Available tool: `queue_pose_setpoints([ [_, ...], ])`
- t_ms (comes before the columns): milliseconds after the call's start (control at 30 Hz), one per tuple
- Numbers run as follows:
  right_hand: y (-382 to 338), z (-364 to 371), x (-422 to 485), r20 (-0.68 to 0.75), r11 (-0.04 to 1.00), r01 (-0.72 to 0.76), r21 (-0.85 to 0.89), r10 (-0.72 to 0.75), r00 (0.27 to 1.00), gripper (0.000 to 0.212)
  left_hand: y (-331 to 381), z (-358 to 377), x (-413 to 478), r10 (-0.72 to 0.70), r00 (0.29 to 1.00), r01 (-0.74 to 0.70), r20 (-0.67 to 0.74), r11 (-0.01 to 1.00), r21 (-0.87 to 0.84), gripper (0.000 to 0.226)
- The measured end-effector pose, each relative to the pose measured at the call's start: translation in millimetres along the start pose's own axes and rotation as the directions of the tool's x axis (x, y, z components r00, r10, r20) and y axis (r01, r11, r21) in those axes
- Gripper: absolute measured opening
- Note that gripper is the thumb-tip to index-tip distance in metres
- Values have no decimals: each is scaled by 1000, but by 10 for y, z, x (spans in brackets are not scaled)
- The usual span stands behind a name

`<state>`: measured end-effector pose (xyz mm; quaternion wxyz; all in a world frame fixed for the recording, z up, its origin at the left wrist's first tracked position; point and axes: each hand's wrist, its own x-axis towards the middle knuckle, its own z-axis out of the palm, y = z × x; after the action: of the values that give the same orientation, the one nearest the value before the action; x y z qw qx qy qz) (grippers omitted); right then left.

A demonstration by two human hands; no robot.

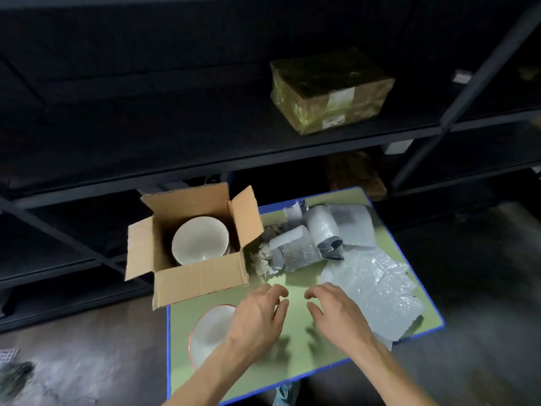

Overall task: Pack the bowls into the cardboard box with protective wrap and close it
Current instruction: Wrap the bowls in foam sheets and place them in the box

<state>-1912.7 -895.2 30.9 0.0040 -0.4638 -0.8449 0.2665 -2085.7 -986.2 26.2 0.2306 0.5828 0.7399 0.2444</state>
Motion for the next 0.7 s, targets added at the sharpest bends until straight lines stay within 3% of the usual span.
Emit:
queue_pose_setpoints([
  [200, 686, -141, -249, -7, 972, -218, -83, 218, 976, 39, 335, 451, 396, 69, 982, -82, 177, 994, 68, 37],
  [433, 1279, -256, -421, -58, 876, -425, -228, 424, 904, 54, 619, 817, 853, -5, 955, -68, 296, 969, 236, 47],
  [567, 1532, -321, -457, -64, 839, -505, -202, 503, 862, 63, 683, 990, 1026, -50, 943, -76, 328, 930, 361, 47],
  [700, 1685, -337, -426, -34, 819, -560, -126, 561, 827, 70, 684, 1110, 1111, -118, 936, -8, 333, 936, 353, 40],
])
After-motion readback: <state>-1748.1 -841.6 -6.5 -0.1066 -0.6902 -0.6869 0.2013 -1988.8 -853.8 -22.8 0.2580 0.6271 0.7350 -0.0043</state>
